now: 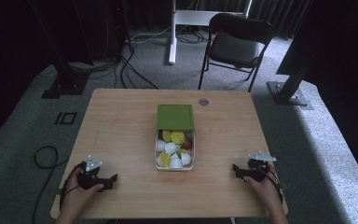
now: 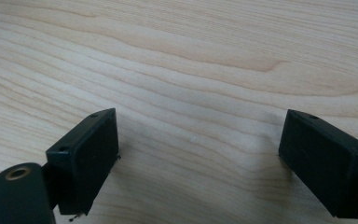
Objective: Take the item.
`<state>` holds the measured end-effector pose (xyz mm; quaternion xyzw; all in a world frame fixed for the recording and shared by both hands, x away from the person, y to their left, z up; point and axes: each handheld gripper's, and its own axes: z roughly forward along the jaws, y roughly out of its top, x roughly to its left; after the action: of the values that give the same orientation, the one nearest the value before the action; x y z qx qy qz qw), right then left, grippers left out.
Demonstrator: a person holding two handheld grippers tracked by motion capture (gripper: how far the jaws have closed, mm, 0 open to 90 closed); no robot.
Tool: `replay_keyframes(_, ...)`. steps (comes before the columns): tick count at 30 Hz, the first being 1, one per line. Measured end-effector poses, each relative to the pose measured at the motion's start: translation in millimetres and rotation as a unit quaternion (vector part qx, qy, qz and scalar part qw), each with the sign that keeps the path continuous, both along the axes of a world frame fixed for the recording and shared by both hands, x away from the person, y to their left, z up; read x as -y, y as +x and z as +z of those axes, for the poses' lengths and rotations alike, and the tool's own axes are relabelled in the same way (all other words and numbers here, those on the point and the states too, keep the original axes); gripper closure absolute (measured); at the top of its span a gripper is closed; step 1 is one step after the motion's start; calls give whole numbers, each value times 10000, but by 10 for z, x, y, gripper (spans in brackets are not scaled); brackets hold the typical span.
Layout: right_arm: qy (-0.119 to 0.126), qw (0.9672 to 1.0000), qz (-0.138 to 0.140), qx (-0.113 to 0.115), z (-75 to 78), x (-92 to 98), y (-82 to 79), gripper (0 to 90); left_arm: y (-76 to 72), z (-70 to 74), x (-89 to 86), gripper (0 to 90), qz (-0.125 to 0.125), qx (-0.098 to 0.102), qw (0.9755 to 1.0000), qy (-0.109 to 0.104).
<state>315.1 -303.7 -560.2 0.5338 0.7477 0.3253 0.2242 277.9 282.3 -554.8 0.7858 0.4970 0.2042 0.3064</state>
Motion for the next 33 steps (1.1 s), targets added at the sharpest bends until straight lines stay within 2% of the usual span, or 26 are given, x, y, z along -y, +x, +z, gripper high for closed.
replay_keyframes(24, 0, 10000, -1, -1, 0, 0, 0, 115, -1, 1, -1, 14, -13, 0, 10000, 2)
replay_keyframes(33, 1, 10000, -1, 0, 0, -1, 0, 115, 19, 18, 14, 14, -71, -38, 9999, 75)
